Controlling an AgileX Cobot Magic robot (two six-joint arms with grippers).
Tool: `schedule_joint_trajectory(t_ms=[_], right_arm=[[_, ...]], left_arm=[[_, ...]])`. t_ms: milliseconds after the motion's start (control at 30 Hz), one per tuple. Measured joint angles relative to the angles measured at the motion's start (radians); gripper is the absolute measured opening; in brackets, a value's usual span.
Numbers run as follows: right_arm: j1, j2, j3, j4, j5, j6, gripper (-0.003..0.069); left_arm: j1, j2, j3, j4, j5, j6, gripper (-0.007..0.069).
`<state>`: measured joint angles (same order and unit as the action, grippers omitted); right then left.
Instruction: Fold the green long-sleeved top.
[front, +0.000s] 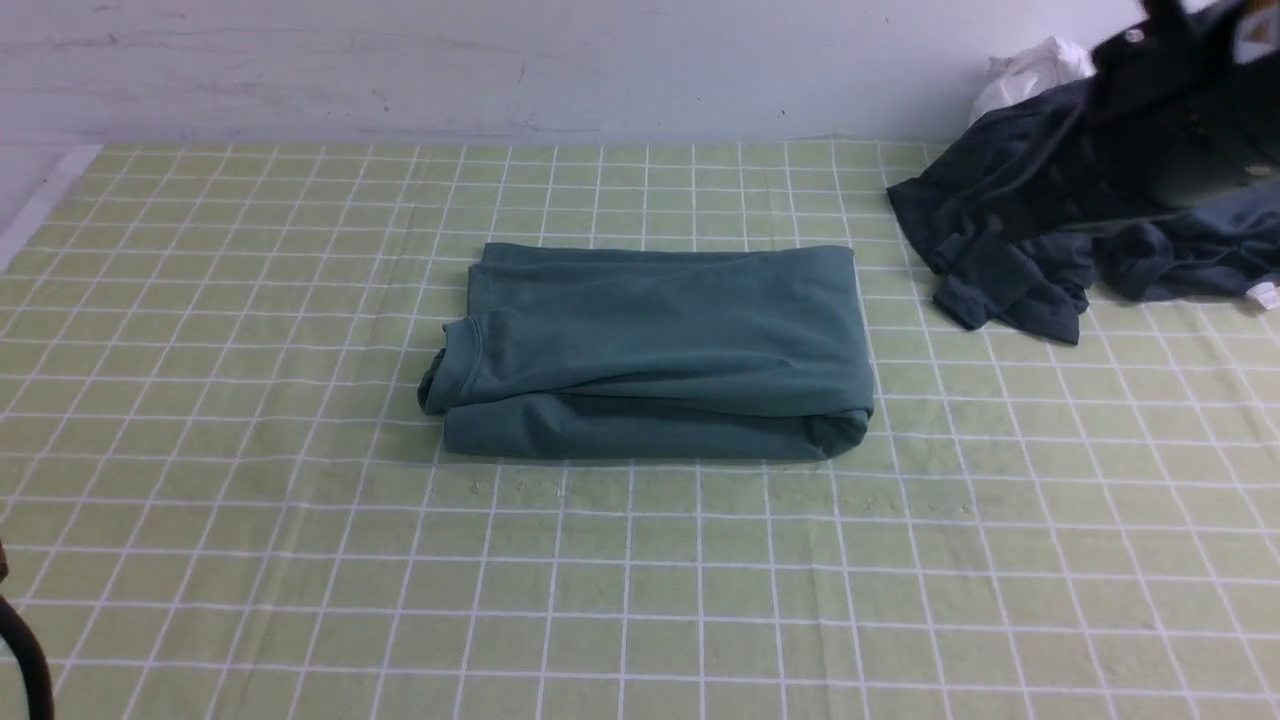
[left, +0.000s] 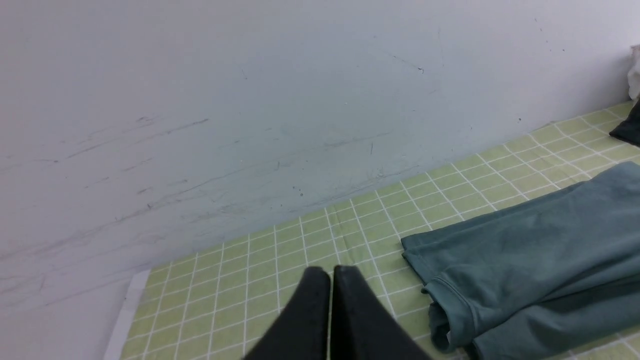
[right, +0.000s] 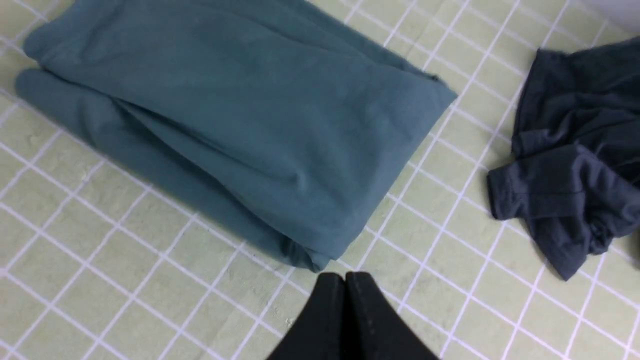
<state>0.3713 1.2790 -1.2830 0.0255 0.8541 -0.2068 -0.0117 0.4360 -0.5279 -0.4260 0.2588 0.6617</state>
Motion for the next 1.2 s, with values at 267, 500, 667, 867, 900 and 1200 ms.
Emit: schedule_joint_trajectory(t_ms=[267,500,667,867,900,1200], right_arm=[[0.000,-0.513,0.535,0.025,-0.441,-0.001,-0.0016],[0.000,-0.694,0.981,0.088,-0.637,-0.001,-0.0016],[0.000,-0.712,1.186,0.141,-0.661,-0.001,-0.0016],[0.000,-0.714,1.310,0.150,-0.712,0.000,-0.0016],[0.000,-0.721,1.310,0.150,-0.729,0.000,-0.0016],[-0.136,-1.146,1.310,0.137,-0.625,-0.001,-0.0016]], left_arm=[[0.000,0.000,0.000,0.000,0.004,0.000,-0.0003],[0.000,0.000,0.000,0.000,0.004,0.000,-0.0003],[0.000,0.000,0.000,0.000,0.004,0.000,-0.0003],[0.000,0.000,0.000,0.000,0.004,0.000,-0.0003],[0.000,0.000,0.000,0.000,0.004,0.000,-0.0003],[0.000,-0.001,0.000,0.000,0.011,0.000,-0.0003]])
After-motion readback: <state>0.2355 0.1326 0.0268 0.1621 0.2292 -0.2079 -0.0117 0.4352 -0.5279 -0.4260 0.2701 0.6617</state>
